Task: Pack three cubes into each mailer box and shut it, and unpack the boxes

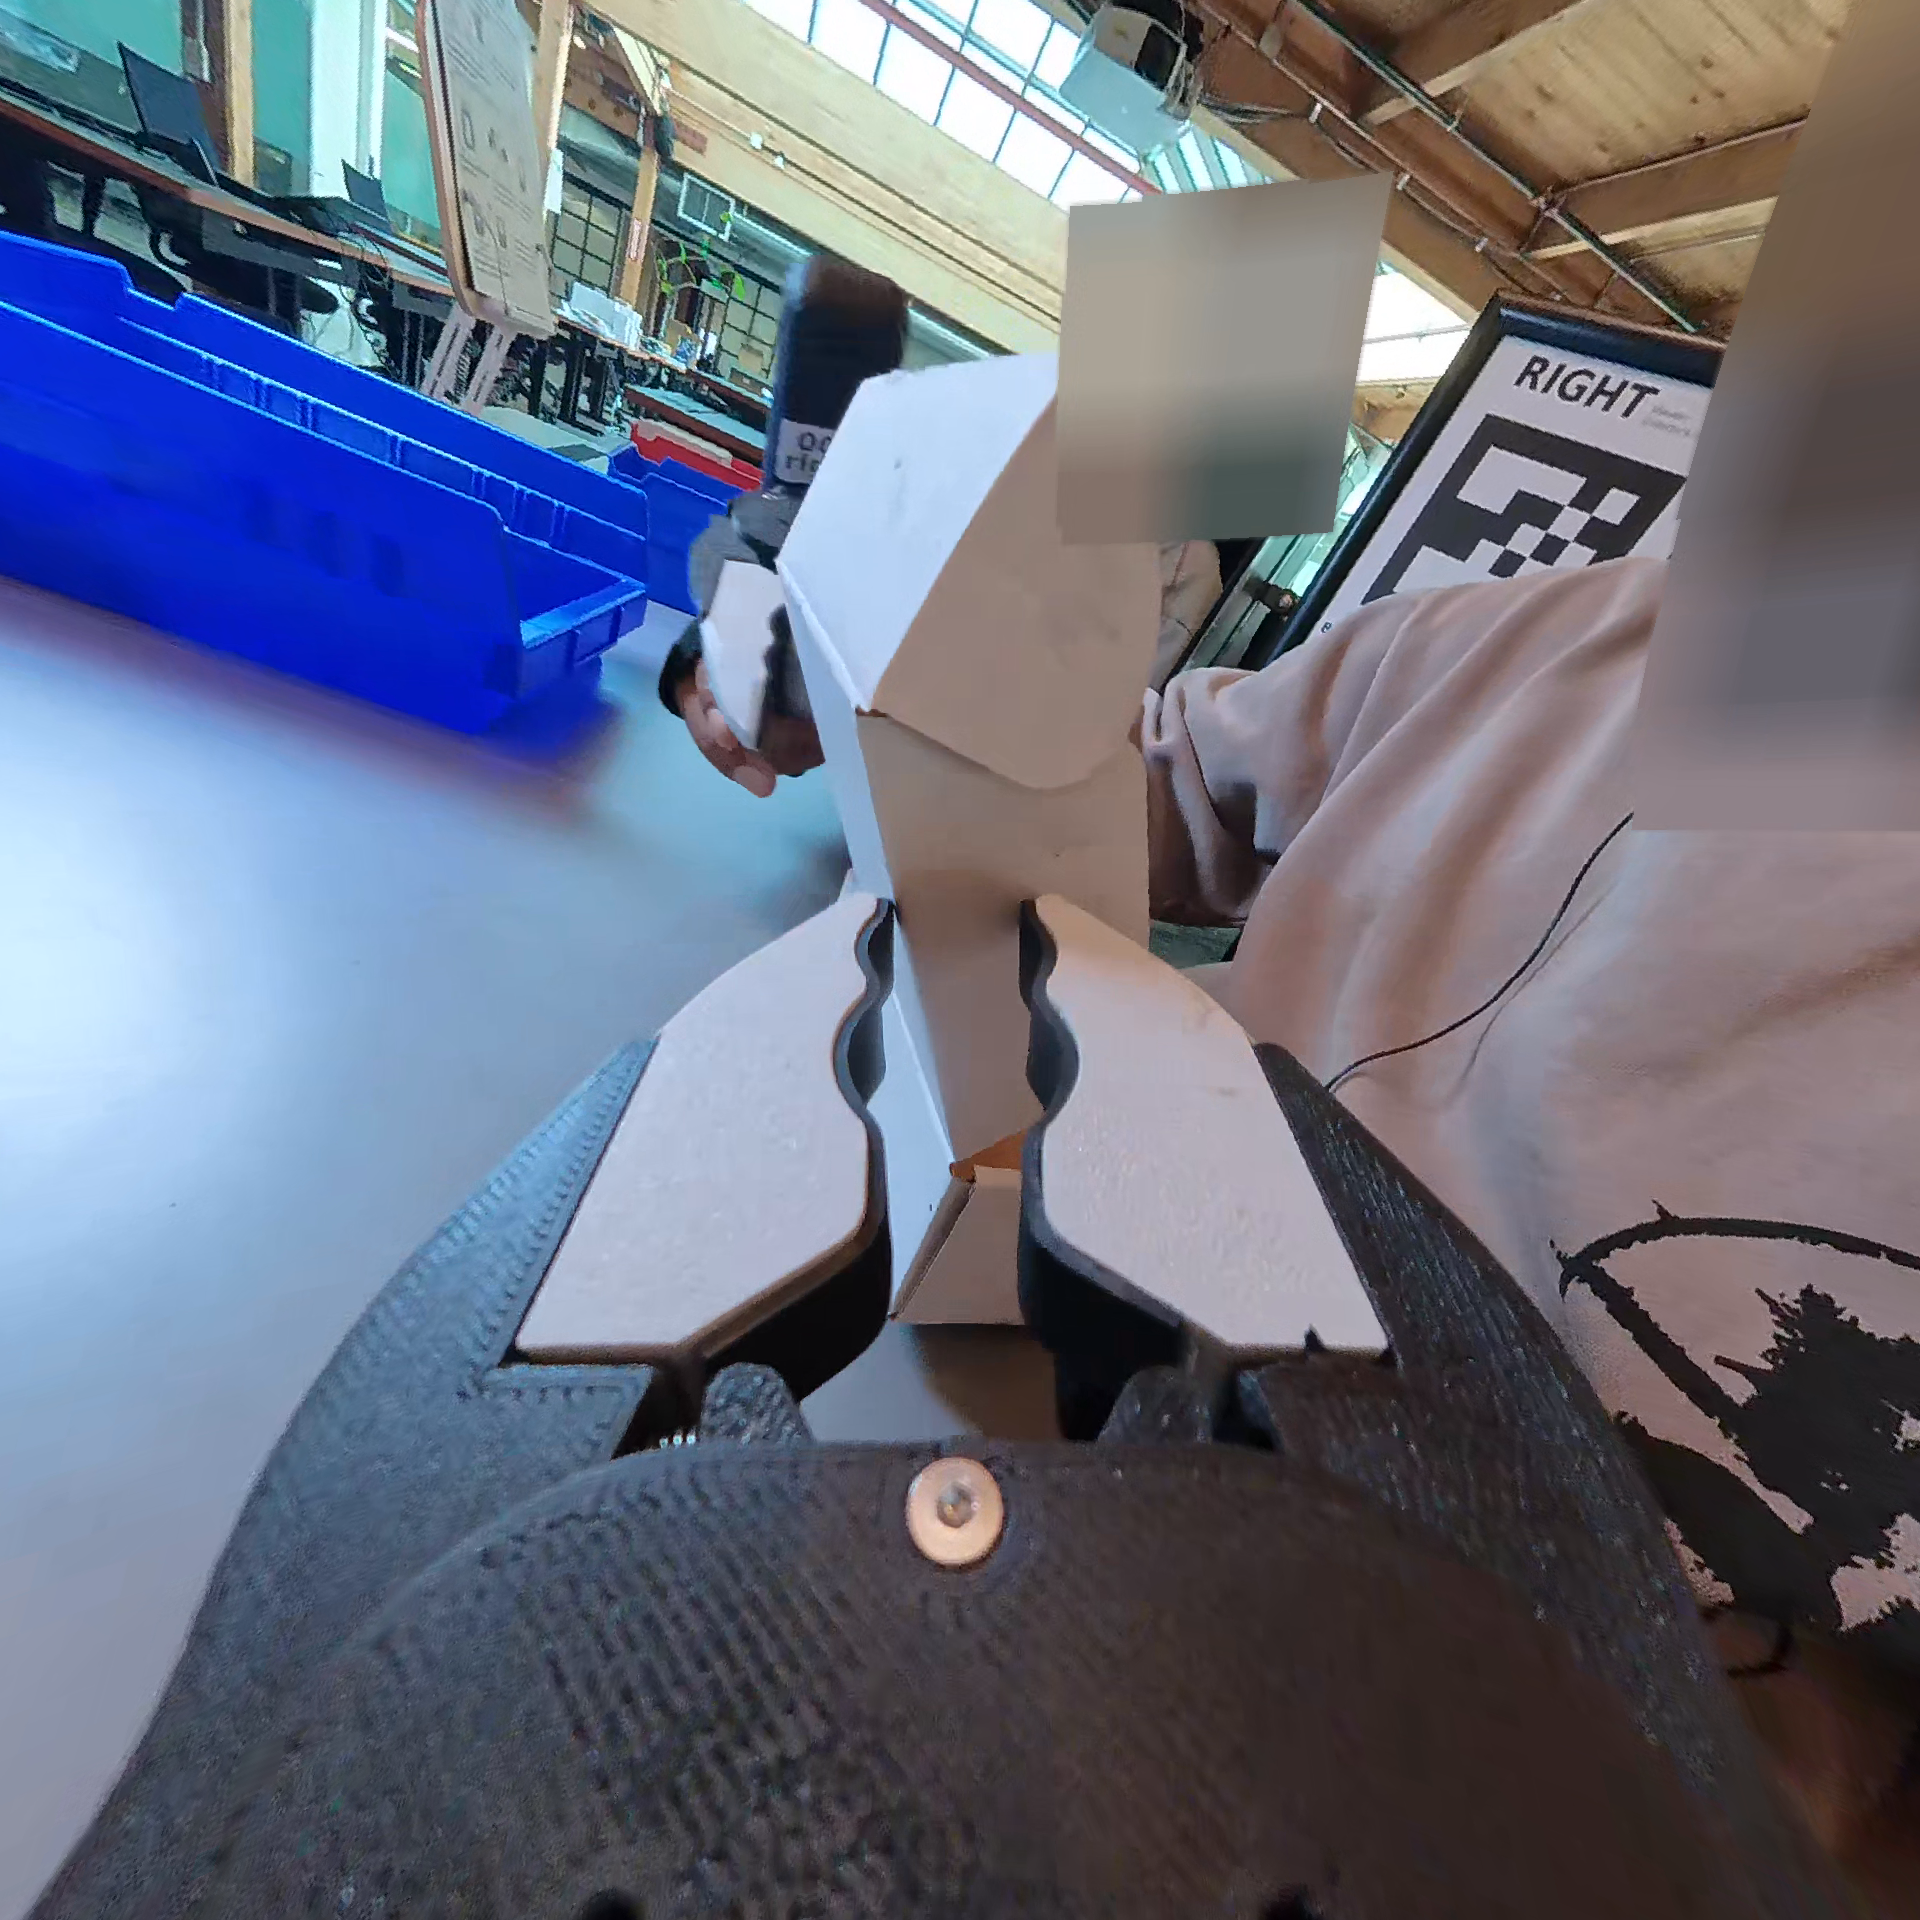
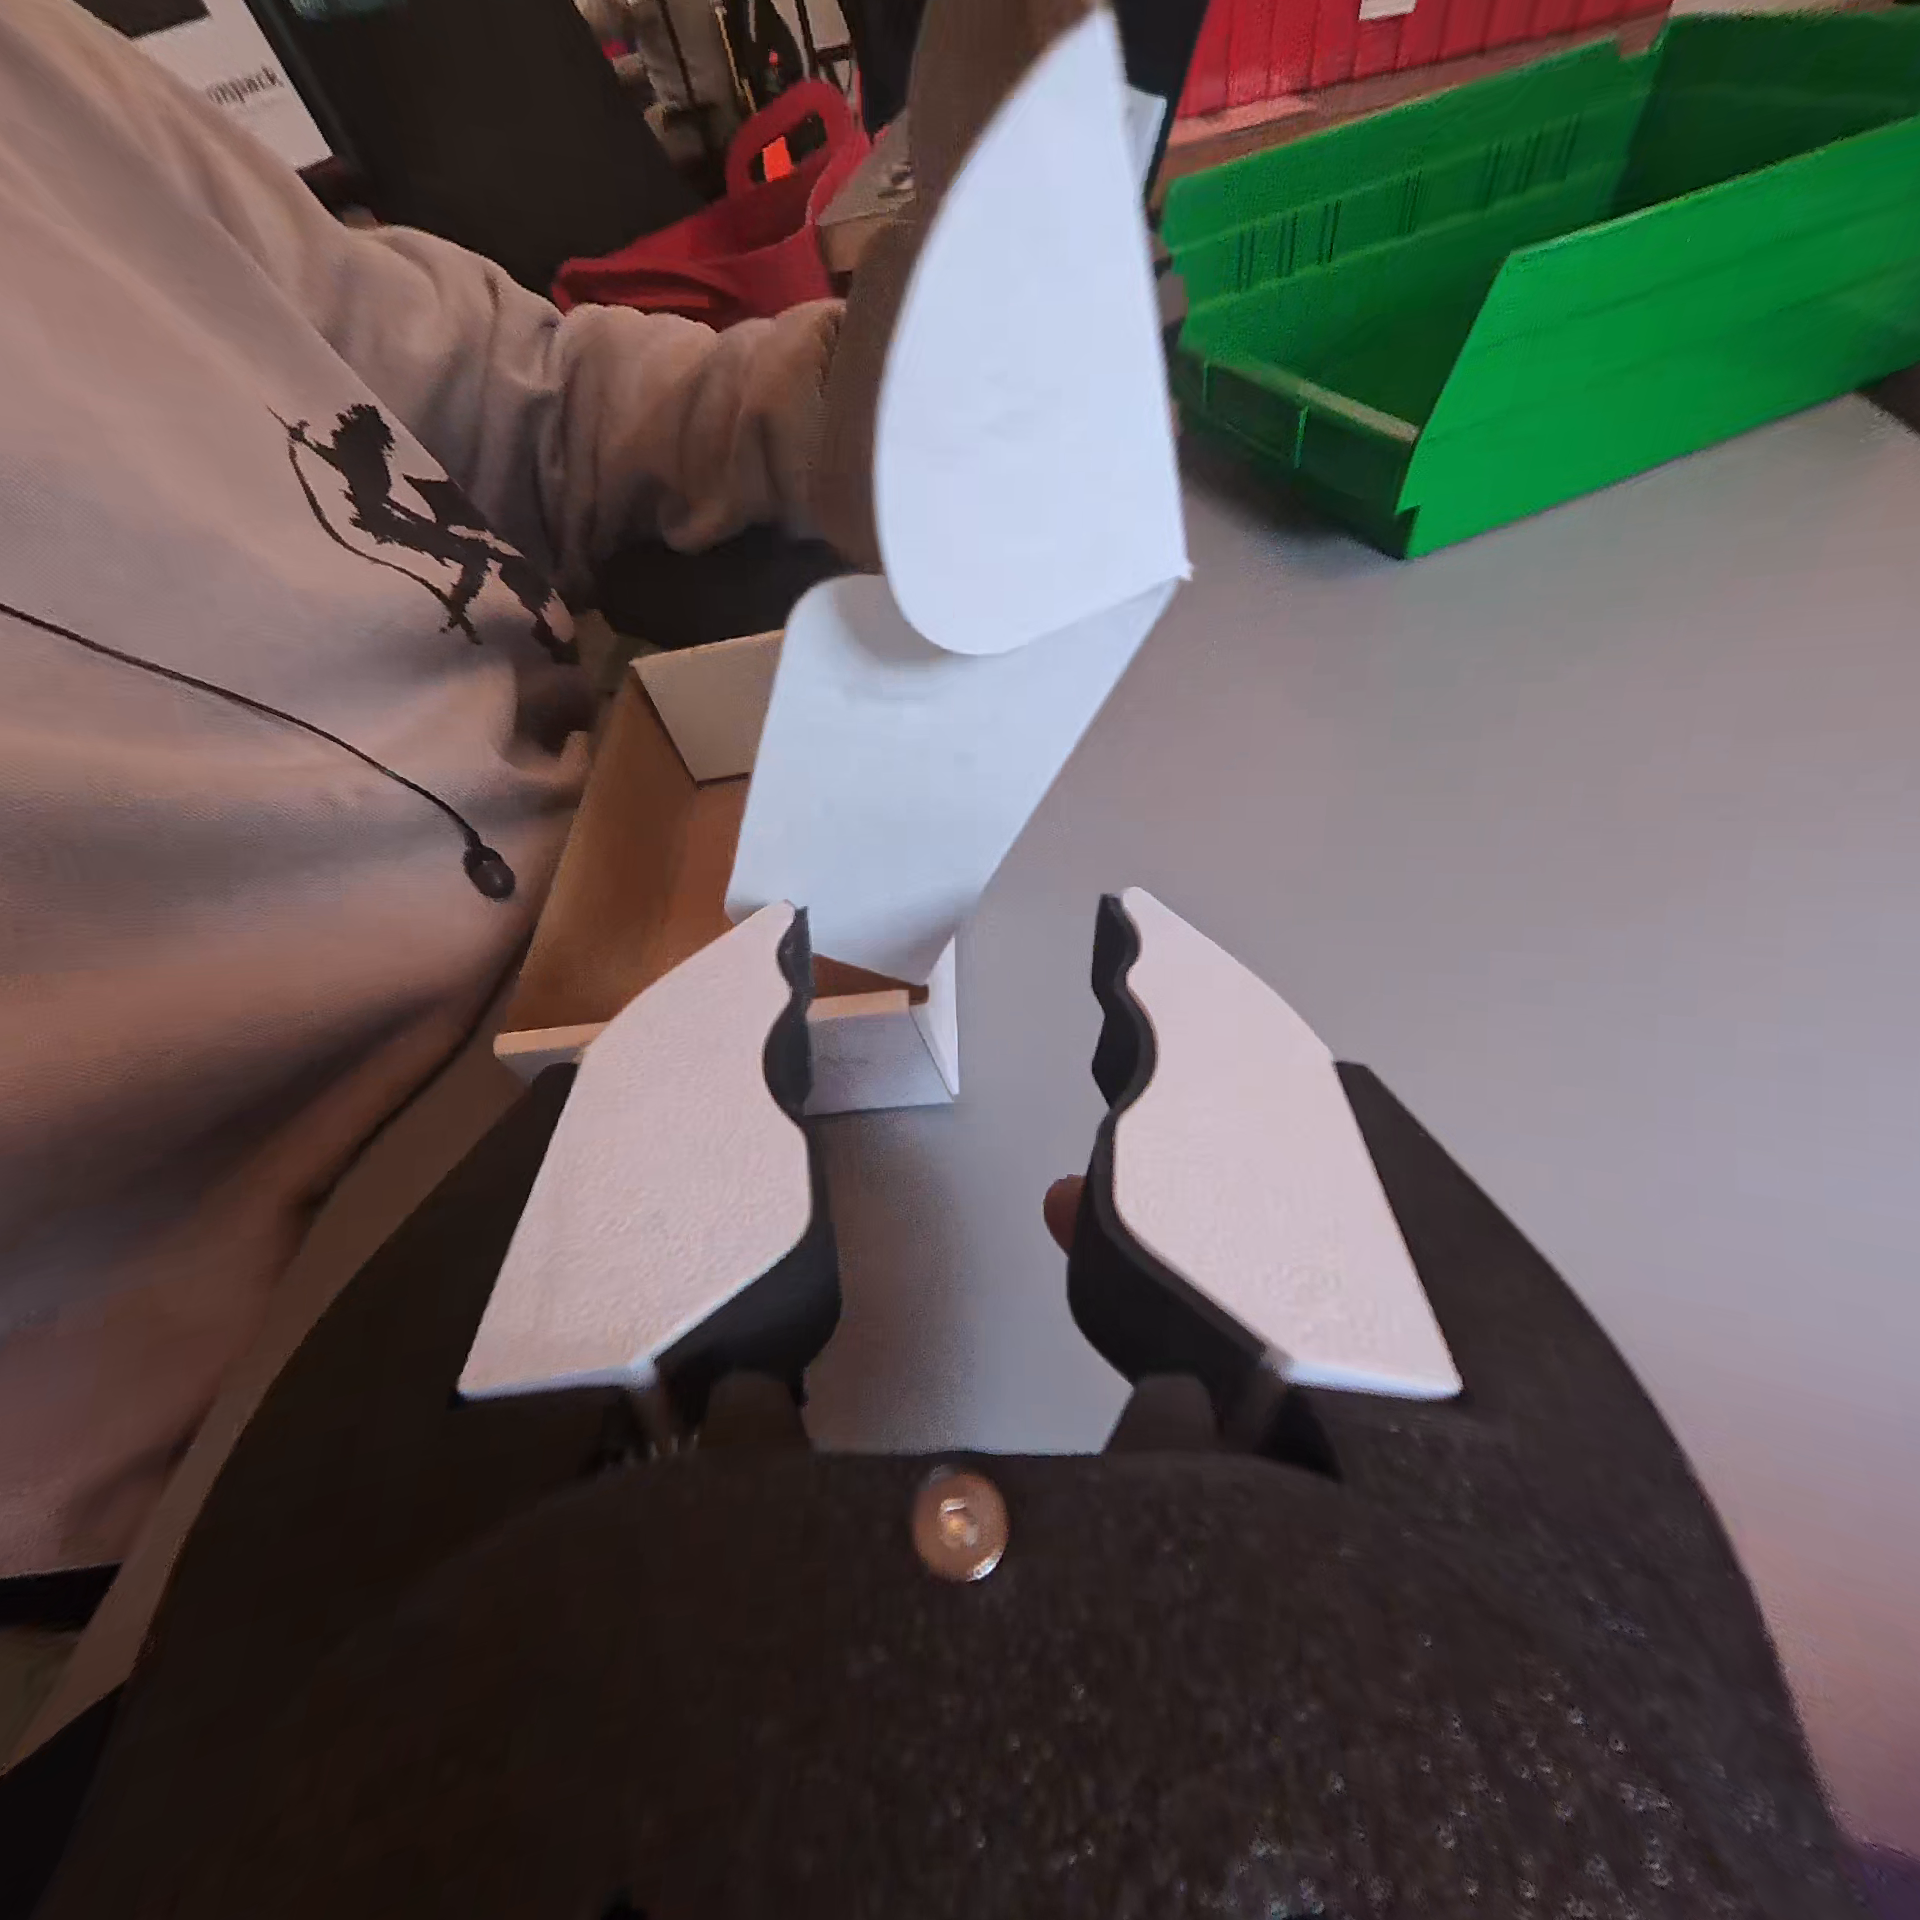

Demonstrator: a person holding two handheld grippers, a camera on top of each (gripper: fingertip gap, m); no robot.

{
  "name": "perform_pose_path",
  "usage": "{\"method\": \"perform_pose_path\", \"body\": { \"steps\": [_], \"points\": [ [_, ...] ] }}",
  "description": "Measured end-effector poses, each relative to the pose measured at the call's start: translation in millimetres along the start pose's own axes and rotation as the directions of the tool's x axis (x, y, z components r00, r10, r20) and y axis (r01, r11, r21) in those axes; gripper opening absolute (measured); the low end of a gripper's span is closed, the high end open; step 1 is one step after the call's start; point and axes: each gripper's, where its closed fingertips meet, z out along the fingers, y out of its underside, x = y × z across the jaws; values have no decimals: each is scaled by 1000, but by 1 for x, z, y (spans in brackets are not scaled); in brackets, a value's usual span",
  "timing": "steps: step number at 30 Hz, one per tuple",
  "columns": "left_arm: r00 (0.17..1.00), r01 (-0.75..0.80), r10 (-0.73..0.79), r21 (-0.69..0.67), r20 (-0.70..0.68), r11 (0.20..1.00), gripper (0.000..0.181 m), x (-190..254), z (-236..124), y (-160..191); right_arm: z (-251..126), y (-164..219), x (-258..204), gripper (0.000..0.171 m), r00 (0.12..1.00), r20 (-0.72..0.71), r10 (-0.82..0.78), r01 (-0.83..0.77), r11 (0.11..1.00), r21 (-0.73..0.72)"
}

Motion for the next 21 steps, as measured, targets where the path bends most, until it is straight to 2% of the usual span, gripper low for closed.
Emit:
{"method": "perform_pose_path", "body": {
  "steps": [2,6,10,12,16,21],
  "points": [
    [1000,2,-2,-16,-18,1000,22,2,3,3,-5,4,3,62,995,52,80,-81,997,17],
    [999,-4,3,-28,-50,1000,20,6,7,5,-5,-6,5,61,974,164,154,-173,979,110],
    [998,-32,30,-36,-57,999,21,10,10,5,6,-18,-10,46,950,285,129,-170,978,124],
    [997,-63,61,-35,-55,997,24,15,10,2,10,-21,-21,38,952,296,77,-112,988,102],
    [982,-190,189,-103,-18,976,26,25,9,4,18,-13,-33,29,982,164,-89,90,996,0],
    [935,-345,354,-246,-7,906,22,40,11,17,22,-8,-49,29,932,3,-362,357,917,-176]
  ]
}}
